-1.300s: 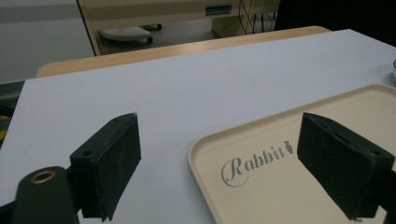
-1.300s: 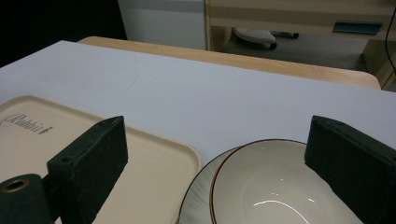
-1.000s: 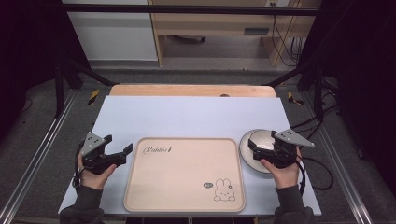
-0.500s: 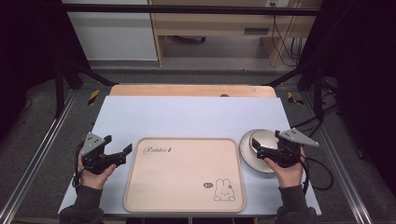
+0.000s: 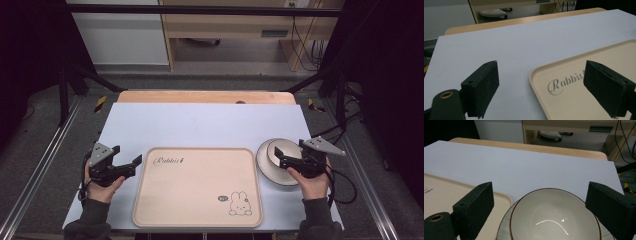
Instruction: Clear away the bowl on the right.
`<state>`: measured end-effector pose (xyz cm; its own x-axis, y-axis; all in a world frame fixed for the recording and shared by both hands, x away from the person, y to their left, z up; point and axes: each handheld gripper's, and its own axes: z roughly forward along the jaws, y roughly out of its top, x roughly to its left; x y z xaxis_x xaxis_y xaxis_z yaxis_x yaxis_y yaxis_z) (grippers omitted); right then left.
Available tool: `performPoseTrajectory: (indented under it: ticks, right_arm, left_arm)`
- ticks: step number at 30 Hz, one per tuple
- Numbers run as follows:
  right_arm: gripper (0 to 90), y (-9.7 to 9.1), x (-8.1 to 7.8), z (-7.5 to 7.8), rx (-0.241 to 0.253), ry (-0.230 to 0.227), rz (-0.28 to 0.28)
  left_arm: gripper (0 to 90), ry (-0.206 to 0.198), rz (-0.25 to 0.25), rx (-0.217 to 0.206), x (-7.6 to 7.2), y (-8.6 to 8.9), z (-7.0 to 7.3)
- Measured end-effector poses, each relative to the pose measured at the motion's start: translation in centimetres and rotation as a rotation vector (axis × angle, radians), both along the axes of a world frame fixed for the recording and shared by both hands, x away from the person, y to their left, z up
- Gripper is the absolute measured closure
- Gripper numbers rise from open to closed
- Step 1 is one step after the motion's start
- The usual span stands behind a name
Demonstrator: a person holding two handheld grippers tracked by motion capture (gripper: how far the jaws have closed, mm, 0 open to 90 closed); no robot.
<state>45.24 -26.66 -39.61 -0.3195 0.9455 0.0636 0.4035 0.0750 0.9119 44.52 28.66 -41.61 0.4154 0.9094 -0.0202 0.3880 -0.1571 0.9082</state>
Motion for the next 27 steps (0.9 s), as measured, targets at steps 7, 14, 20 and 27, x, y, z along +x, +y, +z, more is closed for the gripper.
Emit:
performPoseTrajectory:
  ticks: [7, 14, 20, 27]
  right_arm:
    - [8.8, -0.4, 0.2, -0.2, -0.011, 0.012, -0.015]
    - [9.5, -0.8, 0.4, -0.2, -0.014, 0.026, -0.033]
    - [10.6, -1.3, 0.6, -0.2, -0.017, 0.038, -0.047]
    - [12.0, -1.6, 0.9, -0.5, -0.025, 0.059, -0.065]
  left_arm:
    - [12.8, 0.002, 0.001, 0.007, 0.0, 0.0, -0.1]
    - [13.0, 0.003, -0.001, 0.009, 0.0, -0.1, -0.1]
    - [13.2, 0.003, -0.001, 0.008, 0.0, -0.1, -0.1]
    - [13.6, 0.004, -0.002, 0.010, 0.0, -0.2, -0.2]
